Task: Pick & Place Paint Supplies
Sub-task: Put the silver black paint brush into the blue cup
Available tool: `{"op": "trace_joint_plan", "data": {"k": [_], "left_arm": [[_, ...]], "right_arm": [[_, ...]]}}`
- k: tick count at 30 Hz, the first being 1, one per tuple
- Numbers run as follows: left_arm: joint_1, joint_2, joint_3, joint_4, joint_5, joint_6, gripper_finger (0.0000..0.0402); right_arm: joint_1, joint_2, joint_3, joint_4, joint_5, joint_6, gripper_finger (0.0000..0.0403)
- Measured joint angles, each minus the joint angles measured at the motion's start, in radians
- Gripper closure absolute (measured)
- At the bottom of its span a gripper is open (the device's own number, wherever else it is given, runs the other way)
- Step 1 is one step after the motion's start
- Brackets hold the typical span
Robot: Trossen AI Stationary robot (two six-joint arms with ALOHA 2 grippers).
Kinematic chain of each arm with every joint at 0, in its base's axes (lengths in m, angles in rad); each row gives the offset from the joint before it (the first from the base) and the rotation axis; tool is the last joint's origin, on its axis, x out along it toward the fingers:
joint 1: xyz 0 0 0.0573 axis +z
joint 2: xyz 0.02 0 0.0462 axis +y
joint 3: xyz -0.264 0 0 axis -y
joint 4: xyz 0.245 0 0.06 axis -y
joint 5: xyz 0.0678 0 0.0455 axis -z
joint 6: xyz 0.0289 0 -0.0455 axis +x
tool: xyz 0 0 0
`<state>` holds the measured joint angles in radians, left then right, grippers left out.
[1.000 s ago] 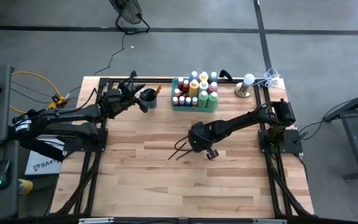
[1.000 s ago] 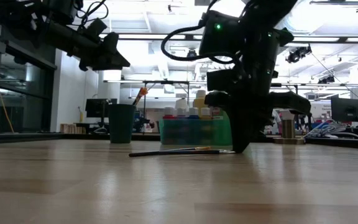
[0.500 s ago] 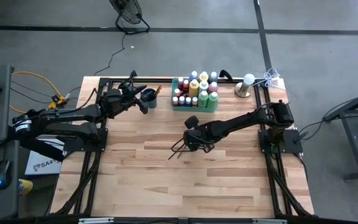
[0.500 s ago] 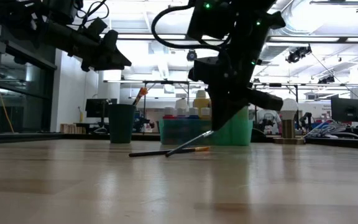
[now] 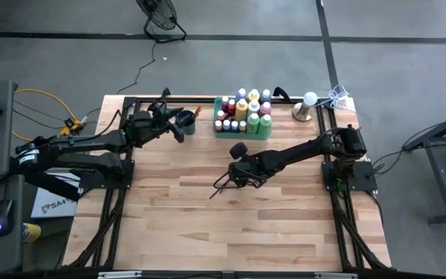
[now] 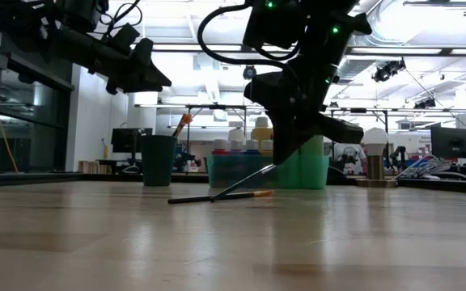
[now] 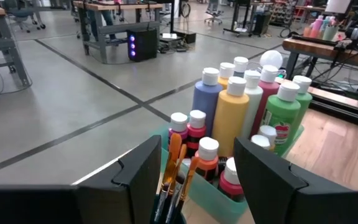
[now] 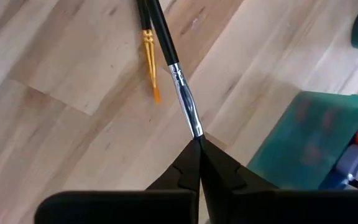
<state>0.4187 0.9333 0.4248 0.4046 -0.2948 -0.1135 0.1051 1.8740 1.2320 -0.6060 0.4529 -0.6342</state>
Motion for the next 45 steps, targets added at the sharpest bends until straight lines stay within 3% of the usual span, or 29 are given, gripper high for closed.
{"op": "trace_joint_plan", "data": {"k": [10, 21, 31, 35, 38, 40, 45], "left_arm": [[0.000, 0.000, 0.000, 0.000, 0.085, -0.055, 0.0203], [0.000, 0.001, 0.000, -0.004, 0.363, -0.251, 0.0203], [0.000, 0.035, 0.000, -0.020, 0.526, -0.351, 0.0203], [0.000, 0.079, 0.000, -0.018, 0.547, -0.363, 0.0203], [0.000, 0.099, 0.000, -0.015, 0.557, -0.359, 0.0203], [0.000, 0.099, 0.000, -0.007, 0.560, -0.341, 0.0203], [0.000, 0.091, 0.000, 0.008, 0.561, -0.301, 0.0203]], "right_arm": [[0.004, -0.002, 0.001, 0.009, 0.087, -0.048, 0.0401], [0.022, -0.002, 0.102, 0.067, 0.208, -0.192, 0.0401], [0.022, -0.002, 0.184, 0.114, 0.221, -0.271, 0.0401], [0.022, -0.003, 0.184, 0.116, 0.215, -0.265, 0.0401], [0.021, -0.003, 0.184, 0.108, 0.138, -0.164, 0.0401], [0.010, -0.003, 0.184, 0.110, 0.100, -0.014, 0.0401], [-0.056, -0.004, 0.185, 0.042, 0.138, 0.649, 0.0400]]}}
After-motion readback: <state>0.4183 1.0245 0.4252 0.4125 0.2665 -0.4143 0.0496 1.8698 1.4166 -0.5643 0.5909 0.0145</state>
